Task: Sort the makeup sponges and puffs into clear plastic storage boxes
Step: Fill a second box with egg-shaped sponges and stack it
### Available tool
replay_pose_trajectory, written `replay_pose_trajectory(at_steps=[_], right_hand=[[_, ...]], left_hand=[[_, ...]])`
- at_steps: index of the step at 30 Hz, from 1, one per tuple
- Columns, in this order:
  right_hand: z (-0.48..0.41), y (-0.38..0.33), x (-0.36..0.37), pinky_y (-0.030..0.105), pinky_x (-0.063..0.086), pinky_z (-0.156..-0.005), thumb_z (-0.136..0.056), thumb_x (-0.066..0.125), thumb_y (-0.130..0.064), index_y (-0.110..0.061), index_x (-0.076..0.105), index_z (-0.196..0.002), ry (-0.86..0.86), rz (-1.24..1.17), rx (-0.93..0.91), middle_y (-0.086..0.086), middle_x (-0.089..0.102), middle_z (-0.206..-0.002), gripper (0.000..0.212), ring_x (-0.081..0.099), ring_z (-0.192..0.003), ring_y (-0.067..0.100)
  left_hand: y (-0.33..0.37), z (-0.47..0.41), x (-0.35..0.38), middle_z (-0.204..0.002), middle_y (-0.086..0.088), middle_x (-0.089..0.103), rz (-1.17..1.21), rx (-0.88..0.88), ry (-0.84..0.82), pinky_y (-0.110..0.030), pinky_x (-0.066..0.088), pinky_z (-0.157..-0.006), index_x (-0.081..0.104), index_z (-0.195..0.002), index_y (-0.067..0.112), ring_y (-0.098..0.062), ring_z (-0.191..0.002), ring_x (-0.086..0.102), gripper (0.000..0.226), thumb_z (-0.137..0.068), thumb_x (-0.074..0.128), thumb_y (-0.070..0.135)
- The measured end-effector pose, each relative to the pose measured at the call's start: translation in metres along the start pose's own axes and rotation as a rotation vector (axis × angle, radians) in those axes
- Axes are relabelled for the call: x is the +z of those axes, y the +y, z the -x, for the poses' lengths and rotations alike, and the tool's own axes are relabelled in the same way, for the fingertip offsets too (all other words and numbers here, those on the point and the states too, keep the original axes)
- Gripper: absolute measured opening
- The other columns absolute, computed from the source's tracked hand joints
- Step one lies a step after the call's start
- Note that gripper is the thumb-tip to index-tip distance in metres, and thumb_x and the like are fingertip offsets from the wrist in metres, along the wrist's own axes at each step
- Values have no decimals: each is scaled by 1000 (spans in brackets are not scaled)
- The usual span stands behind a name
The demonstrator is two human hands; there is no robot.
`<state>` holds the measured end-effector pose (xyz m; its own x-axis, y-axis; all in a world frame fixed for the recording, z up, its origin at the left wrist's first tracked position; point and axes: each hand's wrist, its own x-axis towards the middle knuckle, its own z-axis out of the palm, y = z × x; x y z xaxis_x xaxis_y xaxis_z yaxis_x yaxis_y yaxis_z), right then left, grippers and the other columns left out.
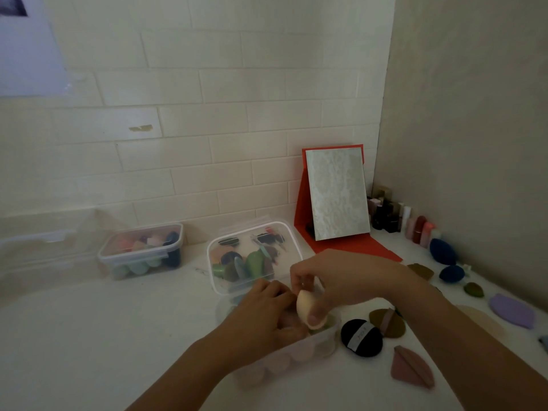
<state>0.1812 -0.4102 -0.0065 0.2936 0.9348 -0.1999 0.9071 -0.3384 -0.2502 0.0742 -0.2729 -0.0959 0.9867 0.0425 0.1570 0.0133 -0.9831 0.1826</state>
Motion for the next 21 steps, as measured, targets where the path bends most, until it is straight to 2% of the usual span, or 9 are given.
replay_pose_trajectory(at_steps=[3,6,9,12,15,18,21], right_hand=[[-4,4,6,22,41,-67,-72,77,-40,-27,56,-107,27,67,35,-7,60,-105,43,52,-85,9],[-7,6,10,20,41,-68,-73,77,-34,-29,61,-108,-6,55,2,-6,61,-107,39,53,-89,9],[-9,9,10,20,42,-72,-74,77,-33,-30,63,-110,-8,35,-6,-7,61,-107,38,54,-92,9],[-15,10,15,20,37,-64,-70,79,-34,-25,62,-104,35,104,-13,-11,53,-92,39,46,-78,4],[-21,10,23,23,34,-58,-66,81,-32,-23,56,-86,96,157,-11,-12,45,-77,33,40,-67,4],[-28,14,29,26,37,-56,-65,79,-34,-23,53,-80,175,200,-11,-10,46,-74,32,45,-67,9],[-34,17,36,35,48,-65,-71,72,-34,-27,48,-80,224,287,1,-10,41,-70,27,48,-70,16]], left_hand=[[-1,0,1,-121,15,43,33,-4,12,-16,27,-88,45,-126,36,-5,-104,29,50,-81,45,59],[-2,-1,1,-121,15,45,57,2,1,-16,28,-91,49,-123,34,-4,-105,30,58,-74,41,66],[-2,-2,2,-117,15,46,111,-23,24,-17,33,-94,52,-116,32,-3,-106,33,42,-79,54,54],[-2,-1,2,-107,18,47,165,-41,43,-15,34,-89,53,-103,32,0,-101,35,33,-77,59,52],[-2,-1,1,-105,17,48,171,-32,29,-17,36,-90,52,-94,32,-1,-101,36,27,-76,59,51],[-5,-3,1,-102,19,49,154,13,10,-18,35,-91,51,-88,36,-3,-100,36,24,-75,53,55],[-8,-4,4,-101,21,50,136,62,17,-21,34,-92,55,-91,38,-5,-100,38,35,-71,41,64]])
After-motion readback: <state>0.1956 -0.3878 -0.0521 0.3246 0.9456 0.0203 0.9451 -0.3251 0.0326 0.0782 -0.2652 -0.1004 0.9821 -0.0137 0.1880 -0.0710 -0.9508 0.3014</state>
